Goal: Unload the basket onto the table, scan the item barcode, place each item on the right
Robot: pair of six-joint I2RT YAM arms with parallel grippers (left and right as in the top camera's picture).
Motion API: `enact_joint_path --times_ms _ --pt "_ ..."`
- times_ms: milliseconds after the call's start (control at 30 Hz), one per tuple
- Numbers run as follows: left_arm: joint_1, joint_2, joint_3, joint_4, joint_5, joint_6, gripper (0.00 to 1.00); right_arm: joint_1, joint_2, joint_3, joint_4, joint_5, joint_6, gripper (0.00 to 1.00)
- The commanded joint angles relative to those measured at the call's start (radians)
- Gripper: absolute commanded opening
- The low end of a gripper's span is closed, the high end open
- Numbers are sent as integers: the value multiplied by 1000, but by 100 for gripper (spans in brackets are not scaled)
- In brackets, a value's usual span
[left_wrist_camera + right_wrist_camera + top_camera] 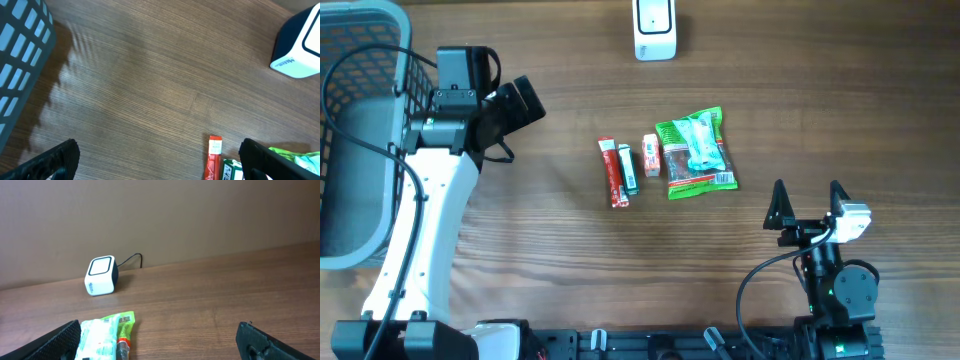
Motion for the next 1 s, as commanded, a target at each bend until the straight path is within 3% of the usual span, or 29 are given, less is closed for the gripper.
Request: enact_joint_path --times_ms 0,833,967 --pt "6 11 6 4 -13 20 100 -5 -3 -1 5 13 3 100" --pt "6 11 6 4 -13 20 100 -5 -3 2 1 -47 24 100" --pt "6 11 6 4 -13 20 100 -5 -1 100 -103 -73 31 100"
